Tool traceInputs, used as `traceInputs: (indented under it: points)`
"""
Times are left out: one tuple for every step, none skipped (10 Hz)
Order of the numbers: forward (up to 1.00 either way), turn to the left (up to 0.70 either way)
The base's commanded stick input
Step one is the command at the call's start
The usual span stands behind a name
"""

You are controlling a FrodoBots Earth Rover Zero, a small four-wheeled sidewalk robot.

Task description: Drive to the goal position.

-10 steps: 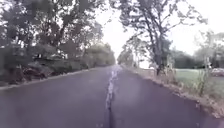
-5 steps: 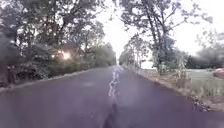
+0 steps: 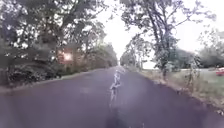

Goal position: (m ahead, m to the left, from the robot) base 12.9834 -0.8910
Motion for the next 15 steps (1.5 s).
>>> traceInputs:
  points:
    - [1.00,0.00]
    - [1.00,0.00]
    - [1.00,-0.01]
    - [1.00,-0.10]
    - [1.00,-0.19]
    - [1.00,-0.28]
    - [1.00,-0.35]
    - [1.00,-0.36]
    - [1.00,-0.23]
    - [1.00,-0.10]
    - [1.00,0.00]
    - [1.00,0.00]
    - [1.00,0.00]
    - [1.00,0.00]
    - [1.00,0.00]
